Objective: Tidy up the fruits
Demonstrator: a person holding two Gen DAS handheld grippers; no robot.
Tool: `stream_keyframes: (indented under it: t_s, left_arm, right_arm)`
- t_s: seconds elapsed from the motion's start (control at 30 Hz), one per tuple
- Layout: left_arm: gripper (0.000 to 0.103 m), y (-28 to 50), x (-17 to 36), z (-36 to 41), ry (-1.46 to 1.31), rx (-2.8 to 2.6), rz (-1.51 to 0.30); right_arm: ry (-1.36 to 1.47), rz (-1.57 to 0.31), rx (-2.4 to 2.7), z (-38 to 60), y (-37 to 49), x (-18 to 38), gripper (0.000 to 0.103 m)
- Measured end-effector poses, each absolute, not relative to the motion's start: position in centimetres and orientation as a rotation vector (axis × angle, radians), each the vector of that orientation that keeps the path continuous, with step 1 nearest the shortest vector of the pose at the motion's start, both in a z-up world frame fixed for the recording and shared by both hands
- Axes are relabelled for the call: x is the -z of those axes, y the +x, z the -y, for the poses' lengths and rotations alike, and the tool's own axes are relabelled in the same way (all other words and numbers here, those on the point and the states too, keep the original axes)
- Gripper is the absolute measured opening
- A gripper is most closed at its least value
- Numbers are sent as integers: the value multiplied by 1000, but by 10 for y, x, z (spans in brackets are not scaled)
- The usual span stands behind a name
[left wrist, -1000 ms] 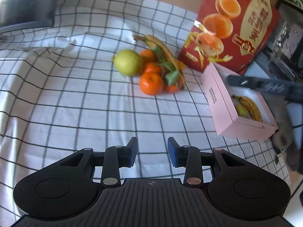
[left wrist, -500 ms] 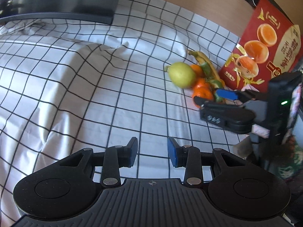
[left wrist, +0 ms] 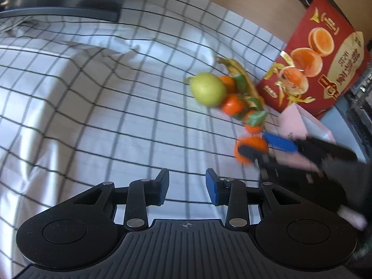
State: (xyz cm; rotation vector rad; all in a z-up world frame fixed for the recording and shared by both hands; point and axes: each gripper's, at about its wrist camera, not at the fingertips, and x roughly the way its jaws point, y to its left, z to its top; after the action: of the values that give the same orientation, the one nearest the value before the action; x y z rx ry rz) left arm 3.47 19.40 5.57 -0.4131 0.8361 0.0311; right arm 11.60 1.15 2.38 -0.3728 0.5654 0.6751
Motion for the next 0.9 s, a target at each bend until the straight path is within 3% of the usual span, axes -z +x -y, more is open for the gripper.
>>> stream_keyframes:
  t_s: [0.6, 0.77, 0.9]
  left_arm:
    - [39, 88, -65, -97, -240, 154, -852]
    - [39, 79, -61, -73, -178, 239, -887]
    - [39, 69, -59, -61, -123, 230, -898]
  right_arm:
    - [-253, -632, -632, 82, 33, -19, 39]
    - [-241, -618, -639, 96, 20, -20, 61]
    - [-231, -627, -619, 115, 17, -17, 61]
